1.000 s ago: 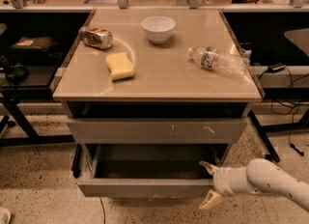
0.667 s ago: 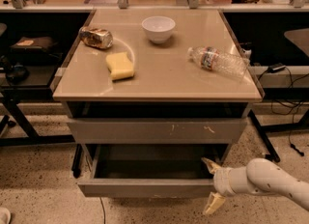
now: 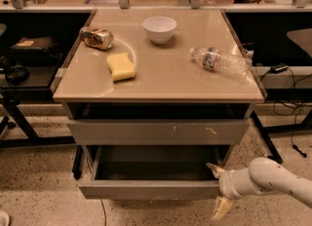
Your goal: Open middle drawer
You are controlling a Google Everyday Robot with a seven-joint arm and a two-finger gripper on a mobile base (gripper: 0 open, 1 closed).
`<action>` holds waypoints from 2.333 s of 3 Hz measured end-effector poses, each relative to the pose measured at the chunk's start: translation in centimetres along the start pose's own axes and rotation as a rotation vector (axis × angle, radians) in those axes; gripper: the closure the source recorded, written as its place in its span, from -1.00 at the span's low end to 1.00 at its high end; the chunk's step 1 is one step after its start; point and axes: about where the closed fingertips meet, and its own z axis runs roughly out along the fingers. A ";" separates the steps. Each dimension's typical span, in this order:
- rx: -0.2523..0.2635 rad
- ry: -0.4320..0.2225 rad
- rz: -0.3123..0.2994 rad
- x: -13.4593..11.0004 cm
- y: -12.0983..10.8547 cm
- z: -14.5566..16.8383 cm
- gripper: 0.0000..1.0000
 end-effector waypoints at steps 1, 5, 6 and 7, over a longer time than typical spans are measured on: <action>-0.031 0.031 0.003 1.1 -0.3 0.5 -1.00; -0.084 0.059 -0.081 -0.8 6.3 -4.7 0.76; -0.084 0.059 -0.081 -0.8 6.3 -4.7 0.73; -0.084 0.059 -0.081 -0.8 6.3 -4.7 0.23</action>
Offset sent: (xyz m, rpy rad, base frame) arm -0.0303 -0.0166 -0.0101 -0.1425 0.0556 0.0771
